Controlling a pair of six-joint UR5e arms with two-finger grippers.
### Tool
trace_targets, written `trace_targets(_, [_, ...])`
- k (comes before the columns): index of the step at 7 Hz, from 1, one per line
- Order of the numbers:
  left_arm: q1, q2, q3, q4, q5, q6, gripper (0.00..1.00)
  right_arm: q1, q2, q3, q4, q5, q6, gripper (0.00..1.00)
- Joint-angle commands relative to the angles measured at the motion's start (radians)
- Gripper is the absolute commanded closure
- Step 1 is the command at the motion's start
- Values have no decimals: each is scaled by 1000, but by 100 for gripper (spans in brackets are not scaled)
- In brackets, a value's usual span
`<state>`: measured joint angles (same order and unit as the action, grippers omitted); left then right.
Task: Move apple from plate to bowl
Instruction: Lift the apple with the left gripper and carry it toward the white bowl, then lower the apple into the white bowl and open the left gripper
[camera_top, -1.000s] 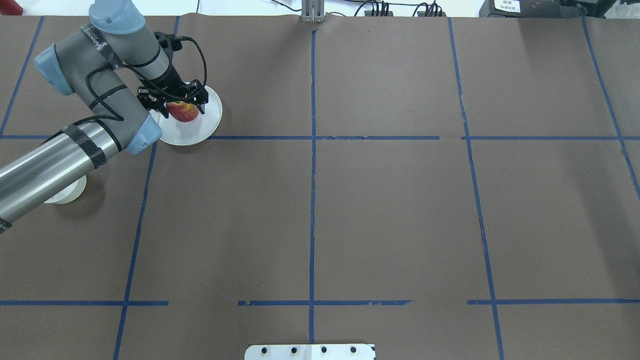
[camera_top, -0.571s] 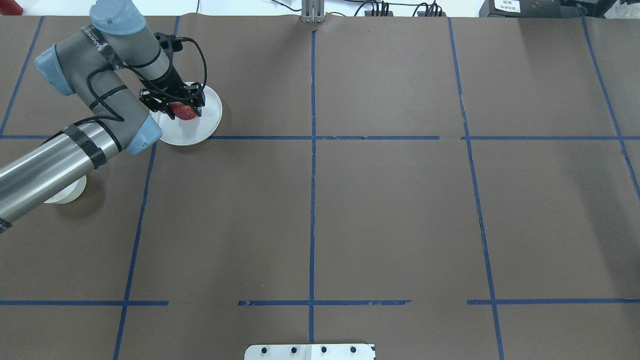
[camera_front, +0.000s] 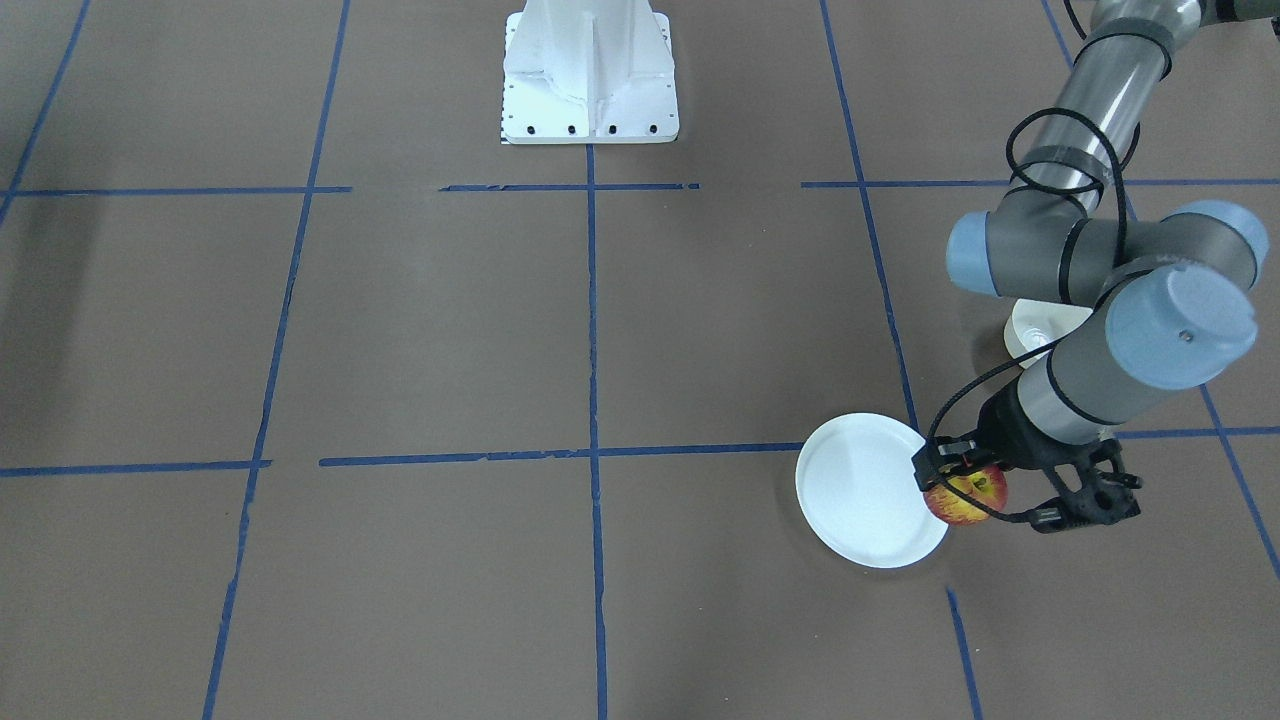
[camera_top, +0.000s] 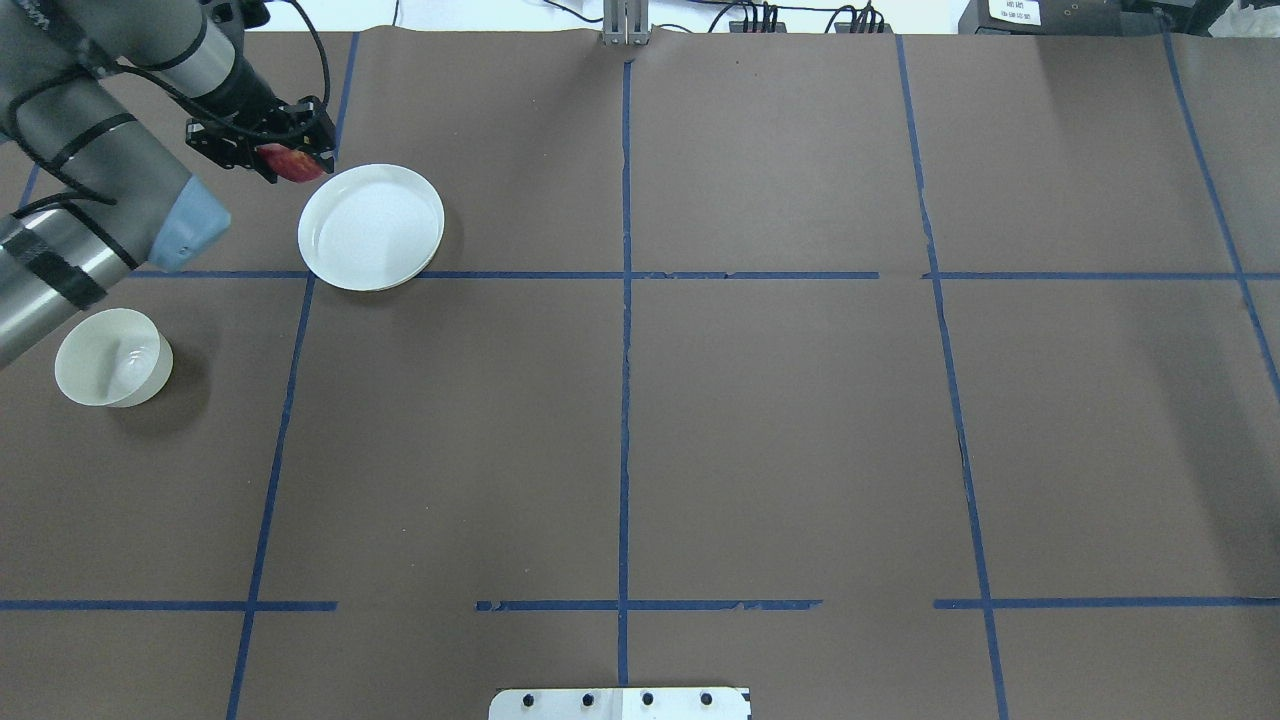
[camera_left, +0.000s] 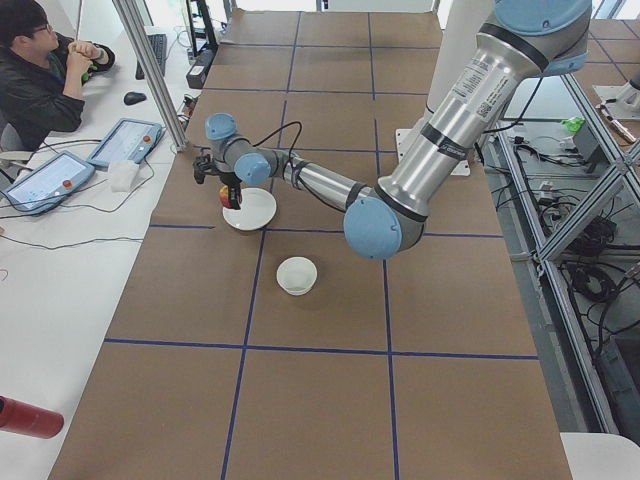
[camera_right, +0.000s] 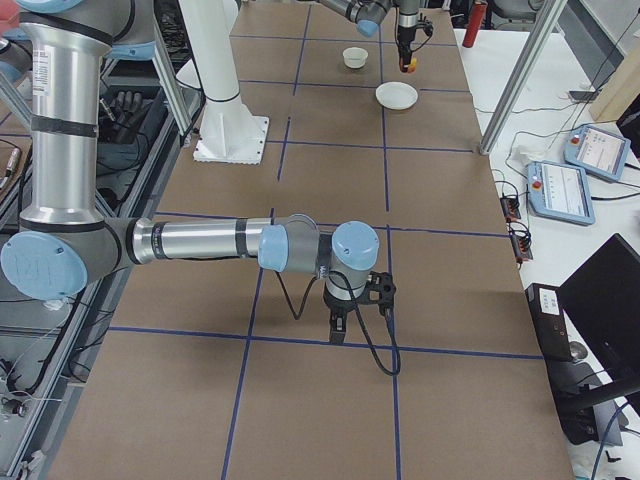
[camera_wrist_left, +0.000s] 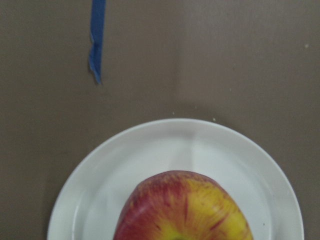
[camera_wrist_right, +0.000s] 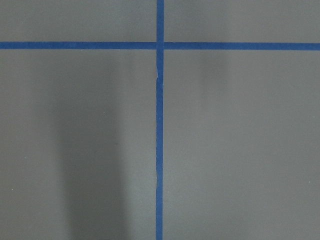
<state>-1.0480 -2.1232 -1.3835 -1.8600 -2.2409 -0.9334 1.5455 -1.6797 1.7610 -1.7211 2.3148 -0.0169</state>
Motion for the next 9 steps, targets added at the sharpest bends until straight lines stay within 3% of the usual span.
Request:
trace_targets(1, [-20, 294, -318, 33, 9, 90, 99, -1, 0, 0, 0, 0, 0, 0])
trace_targets(2, [-18, 485, -432, 12, 17, 150, 99, -1, 0, 0, 0, 0, 0, 0])
trace_targets(4, [-7, 665, -416, -233, 96, 136, 100, -1, 0, 0, 0, 0, 0, 0])
trace_targets(8, [105, 658, -382, -271, 125, 8, 99, -1, 0, 0, 0, 0, 0, 0])
trace_targets(9, [105, 658, -381, -271, 125, 19, 43, -1, 0, -2, 0, 0, 0, 0])
